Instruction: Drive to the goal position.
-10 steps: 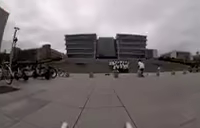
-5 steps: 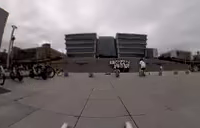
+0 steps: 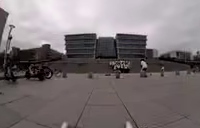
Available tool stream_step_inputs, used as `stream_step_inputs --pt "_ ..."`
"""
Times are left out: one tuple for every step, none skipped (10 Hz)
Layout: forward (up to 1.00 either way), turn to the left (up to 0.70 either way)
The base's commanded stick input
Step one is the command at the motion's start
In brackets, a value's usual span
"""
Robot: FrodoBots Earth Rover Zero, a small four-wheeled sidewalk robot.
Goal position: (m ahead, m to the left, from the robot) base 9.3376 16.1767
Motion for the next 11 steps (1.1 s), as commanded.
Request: stream_step_inputs --pt "0.7 0.0" --pt "0.7 0.0" --pt "0.7 0.0" --pt "0.7 0.0" --pt "0.7 0.0" --pt "0.7 0.0" --pt "0.7 0.0" --pt "0.7 0.0" --pt "0.7 0.0" --pt "0.7 0.0" --pt "0.7 0.0"
